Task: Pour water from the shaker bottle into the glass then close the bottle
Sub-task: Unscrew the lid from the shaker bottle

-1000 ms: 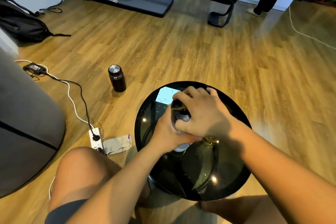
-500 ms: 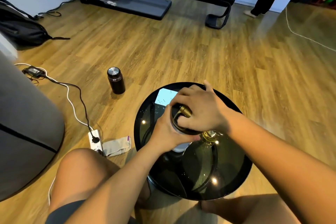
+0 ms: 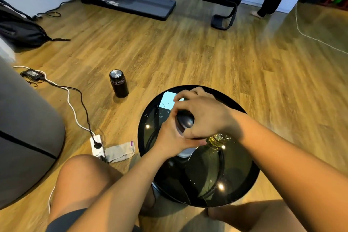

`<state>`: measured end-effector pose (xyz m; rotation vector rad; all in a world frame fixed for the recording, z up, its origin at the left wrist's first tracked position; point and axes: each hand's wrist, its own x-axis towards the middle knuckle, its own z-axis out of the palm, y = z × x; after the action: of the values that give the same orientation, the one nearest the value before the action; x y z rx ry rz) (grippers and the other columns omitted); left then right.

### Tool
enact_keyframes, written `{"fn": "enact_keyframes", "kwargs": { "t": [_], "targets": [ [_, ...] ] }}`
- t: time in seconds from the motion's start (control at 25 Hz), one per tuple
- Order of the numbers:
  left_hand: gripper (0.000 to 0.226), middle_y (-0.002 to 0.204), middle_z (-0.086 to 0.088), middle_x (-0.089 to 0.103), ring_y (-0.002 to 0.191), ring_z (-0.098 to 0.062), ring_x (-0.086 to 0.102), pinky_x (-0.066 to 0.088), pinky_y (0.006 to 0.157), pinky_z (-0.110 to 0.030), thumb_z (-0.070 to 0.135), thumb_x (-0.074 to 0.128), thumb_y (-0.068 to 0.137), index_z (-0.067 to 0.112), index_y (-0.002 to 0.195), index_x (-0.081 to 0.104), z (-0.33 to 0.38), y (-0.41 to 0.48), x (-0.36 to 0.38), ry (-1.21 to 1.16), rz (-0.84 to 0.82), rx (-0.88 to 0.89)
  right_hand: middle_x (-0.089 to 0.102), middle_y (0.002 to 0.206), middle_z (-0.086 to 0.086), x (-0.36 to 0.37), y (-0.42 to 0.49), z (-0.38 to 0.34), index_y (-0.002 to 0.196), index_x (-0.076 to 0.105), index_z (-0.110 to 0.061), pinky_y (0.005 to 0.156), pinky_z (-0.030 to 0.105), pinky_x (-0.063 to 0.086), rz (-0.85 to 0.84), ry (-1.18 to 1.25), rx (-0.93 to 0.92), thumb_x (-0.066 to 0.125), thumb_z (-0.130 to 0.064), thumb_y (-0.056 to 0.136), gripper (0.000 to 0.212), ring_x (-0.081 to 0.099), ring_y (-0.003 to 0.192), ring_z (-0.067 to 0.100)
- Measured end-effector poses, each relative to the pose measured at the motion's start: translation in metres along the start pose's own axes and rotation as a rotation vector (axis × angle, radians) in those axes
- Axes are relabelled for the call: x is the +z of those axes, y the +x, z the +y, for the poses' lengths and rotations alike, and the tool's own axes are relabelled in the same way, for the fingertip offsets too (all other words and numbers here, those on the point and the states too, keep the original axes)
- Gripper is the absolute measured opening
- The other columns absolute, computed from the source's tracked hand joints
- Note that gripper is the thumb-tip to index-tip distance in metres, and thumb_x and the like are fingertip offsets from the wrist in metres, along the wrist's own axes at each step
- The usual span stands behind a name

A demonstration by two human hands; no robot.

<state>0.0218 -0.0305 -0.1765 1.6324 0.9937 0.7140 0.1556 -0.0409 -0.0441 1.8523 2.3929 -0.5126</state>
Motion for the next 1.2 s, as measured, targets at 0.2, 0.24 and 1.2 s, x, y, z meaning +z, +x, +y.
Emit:
{"fn": "enact_keyframes", "kwargs": {
  "t": [0.2,0.24,1.2],
  "targets": [
    [0.093,0.113,0.019,0.067,0.106,0.009,0.062,0.048,0.083,-0.008,0.058,0.095,0.044,0.05,0.119,0.042,-0.002,0.001,0.001,0.02,0.004,-0.06,0.051,0.133,0.014,0.013,0.006,-0.01,0.149,0.021,-0.036,0.068,0.042,0.039,0.13,-0.237,0.503,0.014,-0.08,0.084,0.078,0.054,0.111,0.04],
    [0.098,0.114,0.018,0.067,0.105,0.008,0.063,0.049,0.083,-0.01,0.059,0.095,0.044,0.043,0.125,0.043,-0.002,0.001,0.001,0.022,-0.006,-0.061,0.052,0.13,0.014,0.018,0.004,-0.013,0.147,0.021,-0.037,0.068,0.041,0.037,0.137,-0.221,0.468,0.021,-0.072,0.088,0.069,0.055,0.11,0.039],
    [0.109,0.113,0.02,0.067,0.109,0.006,0.063,0.052,0.09,-0.015,0.064,0.089,0.047,0.027,0.139,0.044,0.004,0.002,-0.001,0.059,-0.041,-0.035,0.053,0.139,0.005,0.021,-0.007,-0.005,0.136,0.046,-0.036,0.105,0.057,0.03,0.149,-0.194,0.211,0.029,-0.07,0.089,0.06,0.048,0.124,0.032]
  ]
}}
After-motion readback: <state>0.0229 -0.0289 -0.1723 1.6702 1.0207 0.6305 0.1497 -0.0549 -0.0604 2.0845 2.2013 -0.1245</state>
